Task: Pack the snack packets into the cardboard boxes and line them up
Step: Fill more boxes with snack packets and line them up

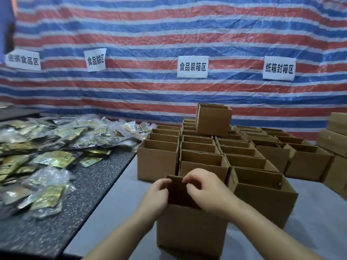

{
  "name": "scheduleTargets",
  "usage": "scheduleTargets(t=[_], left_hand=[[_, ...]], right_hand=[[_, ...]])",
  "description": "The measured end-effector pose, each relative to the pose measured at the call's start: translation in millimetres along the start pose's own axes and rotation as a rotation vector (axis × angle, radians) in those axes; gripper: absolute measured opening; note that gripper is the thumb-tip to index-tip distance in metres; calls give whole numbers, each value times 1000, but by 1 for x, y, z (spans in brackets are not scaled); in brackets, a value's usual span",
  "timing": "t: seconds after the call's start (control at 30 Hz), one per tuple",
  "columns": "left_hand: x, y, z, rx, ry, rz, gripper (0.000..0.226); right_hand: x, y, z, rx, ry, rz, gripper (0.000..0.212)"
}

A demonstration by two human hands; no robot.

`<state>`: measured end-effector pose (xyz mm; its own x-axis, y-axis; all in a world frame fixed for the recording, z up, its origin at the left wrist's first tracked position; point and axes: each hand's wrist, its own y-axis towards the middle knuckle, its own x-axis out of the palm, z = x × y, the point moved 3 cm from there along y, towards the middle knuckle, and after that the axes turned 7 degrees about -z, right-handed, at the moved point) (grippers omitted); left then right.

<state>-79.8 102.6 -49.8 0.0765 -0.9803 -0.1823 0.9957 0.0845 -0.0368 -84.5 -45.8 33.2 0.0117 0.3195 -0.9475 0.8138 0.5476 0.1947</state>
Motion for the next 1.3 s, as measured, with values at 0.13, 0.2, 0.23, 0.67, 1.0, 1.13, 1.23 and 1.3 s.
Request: scheduleTargets(t=[0.13, 0.2, 0.23, 0.67, 1.0, 1.13, 1.23, 1.3], left_hand=[[-4, 13, 4, 48, 72, 26, 41], [0, 17, 3, 58, 137, 37, 45], [3, 17, 3, 65, 172, 40, 48], [9, 31, -3, 78, 150, 54, 52], [12, 26, -6, 119, 173, -8, 51], [11, 27, -2, 190, 136, -6, 41], [-2, 29, 8, 309, 166, -4, 31], [-30, 41, 18, 372, 178, 69, 22]], right_hand=[[23, 12, 57, 213, -31, -11, 54], [34, 24, 49, 247, -15, -68, 60], [40, 24, 52, 258, -37, -67, 61], [42, 31, 64, 305, -148, -188, 62], [37, 23, 55, 316, -162, -181, 62], [30, 28, 52, 311, -138, -219, 61], [21, 40, 52, 302, -142, -223, 59], [15, 53, 50, 277, -159, -199, 58]])
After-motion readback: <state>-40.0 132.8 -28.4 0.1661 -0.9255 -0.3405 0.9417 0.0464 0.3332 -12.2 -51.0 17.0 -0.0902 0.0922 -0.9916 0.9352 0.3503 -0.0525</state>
